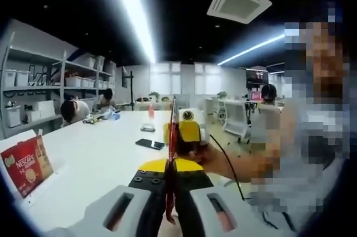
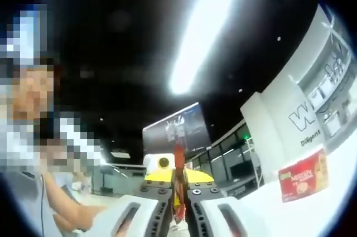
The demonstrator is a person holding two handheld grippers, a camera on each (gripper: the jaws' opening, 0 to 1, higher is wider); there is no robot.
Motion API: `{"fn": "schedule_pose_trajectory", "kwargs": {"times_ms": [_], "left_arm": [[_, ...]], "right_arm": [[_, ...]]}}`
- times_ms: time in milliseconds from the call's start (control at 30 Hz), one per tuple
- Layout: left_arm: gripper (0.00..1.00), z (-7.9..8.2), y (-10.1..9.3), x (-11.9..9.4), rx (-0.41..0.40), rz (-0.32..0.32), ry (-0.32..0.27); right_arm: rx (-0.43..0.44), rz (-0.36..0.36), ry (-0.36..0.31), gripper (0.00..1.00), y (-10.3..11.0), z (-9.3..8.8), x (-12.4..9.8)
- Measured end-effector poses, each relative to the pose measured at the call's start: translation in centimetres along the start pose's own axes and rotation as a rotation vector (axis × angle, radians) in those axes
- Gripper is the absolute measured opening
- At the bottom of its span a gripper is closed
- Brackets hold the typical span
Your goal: Tear open the coffee pouch, take out the coffee, and pour the coffee from the pouch into the cup
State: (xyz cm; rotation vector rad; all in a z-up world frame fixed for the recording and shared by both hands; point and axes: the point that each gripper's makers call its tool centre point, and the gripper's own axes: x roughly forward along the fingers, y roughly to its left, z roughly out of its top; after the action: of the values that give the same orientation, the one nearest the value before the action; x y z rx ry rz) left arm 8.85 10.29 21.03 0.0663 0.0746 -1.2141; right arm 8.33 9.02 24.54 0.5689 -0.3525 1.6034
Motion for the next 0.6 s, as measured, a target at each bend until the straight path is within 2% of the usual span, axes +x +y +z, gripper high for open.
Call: {"fn": "schedule_pose_trajectory", "kwargs": {"times_ms": [200,333,500,600], "left_arm": [[0.06,-0.17,0.01,-0.04,-0.004,0.003,0.006],[0.06,-0.08,-0.16,-0.07,-0.001,0.003,0.007],[0.14,-0.08,-0.57,-0.12,-0.037,-0.012,-0.003],[0.14,0.01,-0.27,-0.38,-0.037,0.005,-0.012]], "right_arm": [[0.004,-0.003,0.004,0.06,-0.27,-0.35,0.01],[-0.011,-0.001,0.013,0.03,-0.09,-0.51,0.05],[-0.018,-0.001,0.001,0.03,-0.21,-0.21,0.08],[-0.018,-0.001,0.001,0.03,-0.20,-0.26,0.19]]}}
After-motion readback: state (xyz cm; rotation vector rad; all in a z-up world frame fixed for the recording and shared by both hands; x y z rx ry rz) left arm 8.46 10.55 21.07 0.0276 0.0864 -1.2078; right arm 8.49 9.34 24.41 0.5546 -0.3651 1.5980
